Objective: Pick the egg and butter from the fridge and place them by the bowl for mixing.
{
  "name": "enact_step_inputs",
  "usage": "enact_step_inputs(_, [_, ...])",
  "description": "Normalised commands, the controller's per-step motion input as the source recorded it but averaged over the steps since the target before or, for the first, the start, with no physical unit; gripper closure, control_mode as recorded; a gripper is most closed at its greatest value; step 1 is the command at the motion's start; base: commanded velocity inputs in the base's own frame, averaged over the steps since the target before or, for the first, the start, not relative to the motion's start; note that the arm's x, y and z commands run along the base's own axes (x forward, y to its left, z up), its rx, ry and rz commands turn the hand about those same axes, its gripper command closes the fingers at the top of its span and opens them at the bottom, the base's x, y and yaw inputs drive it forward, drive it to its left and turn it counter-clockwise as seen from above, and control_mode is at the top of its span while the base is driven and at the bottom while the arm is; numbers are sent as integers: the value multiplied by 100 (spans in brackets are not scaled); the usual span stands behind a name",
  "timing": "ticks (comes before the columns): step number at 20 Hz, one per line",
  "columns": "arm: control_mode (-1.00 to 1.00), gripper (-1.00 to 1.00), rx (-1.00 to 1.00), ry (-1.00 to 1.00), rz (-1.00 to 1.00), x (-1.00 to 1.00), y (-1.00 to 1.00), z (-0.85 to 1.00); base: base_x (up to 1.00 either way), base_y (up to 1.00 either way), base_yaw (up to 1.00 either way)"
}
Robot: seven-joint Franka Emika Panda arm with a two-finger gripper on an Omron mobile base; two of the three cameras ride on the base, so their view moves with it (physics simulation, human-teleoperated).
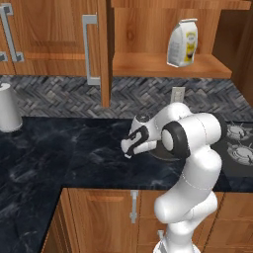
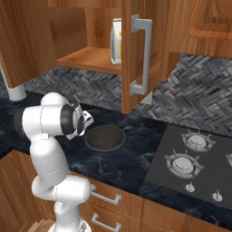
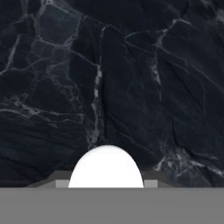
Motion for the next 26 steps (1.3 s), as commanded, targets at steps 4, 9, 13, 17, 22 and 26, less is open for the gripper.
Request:
enact_step_inputs(4, [-100, 100, -1, 0, 0, 20, 2, -13, 0, 0, 0])
enact_step_inputs(9, [-100, -100, -1, 0, 0, 7, 3, -10, 0, 0, 0])
enact_step_inputs(13, [-100, -100, 0, 0, 0, 0, 0, 0, 0, 0, 0])
enact_step_inputs(17, [-100, -100, 0, 0, 0, 3, 0, 4, 0, 0, 0])
enact_step_inputs(22, [-100, -100, 0, 0, 0, 5, 0, 14, 0, 0, 0])
enact_step_inputs(26, [-100, -100, 0, -1, 0, -1, -3, 34, 0, 0, 0])
